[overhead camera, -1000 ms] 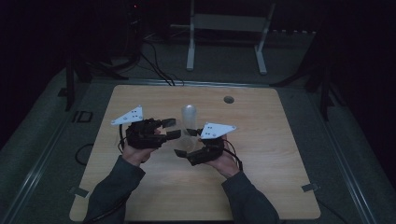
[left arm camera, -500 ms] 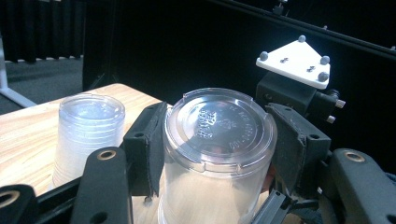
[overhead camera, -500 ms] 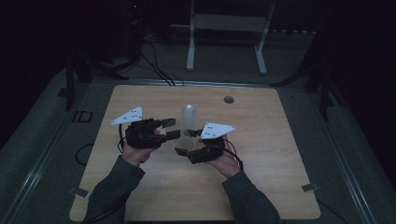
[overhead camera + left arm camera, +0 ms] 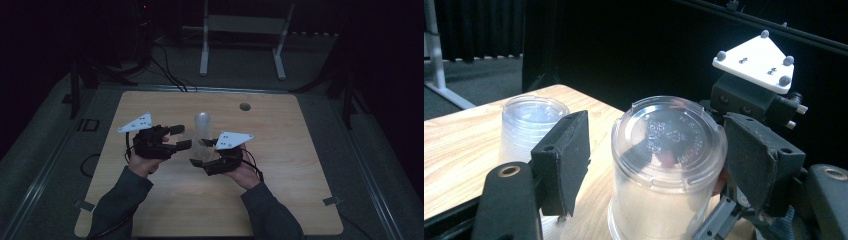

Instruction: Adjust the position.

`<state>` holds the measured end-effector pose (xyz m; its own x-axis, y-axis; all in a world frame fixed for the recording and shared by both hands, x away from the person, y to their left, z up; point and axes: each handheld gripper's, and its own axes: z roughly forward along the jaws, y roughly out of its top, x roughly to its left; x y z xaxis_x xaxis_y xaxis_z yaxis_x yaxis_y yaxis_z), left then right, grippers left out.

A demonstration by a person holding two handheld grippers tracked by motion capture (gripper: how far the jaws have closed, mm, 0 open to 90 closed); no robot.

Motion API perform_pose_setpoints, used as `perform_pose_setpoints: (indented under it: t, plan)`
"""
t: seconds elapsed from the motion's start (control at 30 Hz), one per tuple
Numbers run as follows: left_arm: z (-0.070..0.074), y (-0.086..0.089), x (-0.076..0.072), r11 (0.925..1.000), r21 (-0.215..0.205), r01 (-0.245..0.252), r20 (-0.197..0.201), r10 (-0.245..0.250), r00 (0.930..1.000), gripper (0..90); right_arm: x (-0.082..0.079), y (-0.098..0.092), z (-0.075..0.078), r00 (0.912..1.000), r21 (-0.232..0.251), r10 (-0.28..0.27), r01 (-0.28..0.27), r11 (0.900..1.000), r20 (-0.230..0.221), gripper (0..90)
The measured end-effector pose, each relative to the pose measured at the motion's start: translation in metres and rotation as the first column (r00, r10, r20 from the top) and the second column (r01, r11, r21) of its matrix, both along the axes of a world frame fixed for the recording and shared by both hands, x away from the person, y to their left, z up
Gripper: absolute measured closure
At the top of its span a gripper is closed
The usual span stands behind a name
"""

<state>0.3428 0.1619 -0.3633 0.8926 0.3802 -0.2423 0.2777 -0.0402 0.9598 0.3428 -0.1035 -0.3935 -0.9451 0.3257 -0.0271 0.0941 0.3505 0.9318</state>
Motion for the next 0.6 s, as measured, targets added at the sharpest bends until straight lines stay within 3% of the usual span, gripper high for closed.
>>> perform_pose_setpoints:
  t: [0.6]
  plan:
    - [-0.0031,0.0072,-0.0014,0.9988,0.048,0.011,-0.001,-0.011,0.9999,28.2,0.0004,-0.0063,0.0062,0.9997,-0.096,-0.014,0.016,0.995,0.021,28.4]
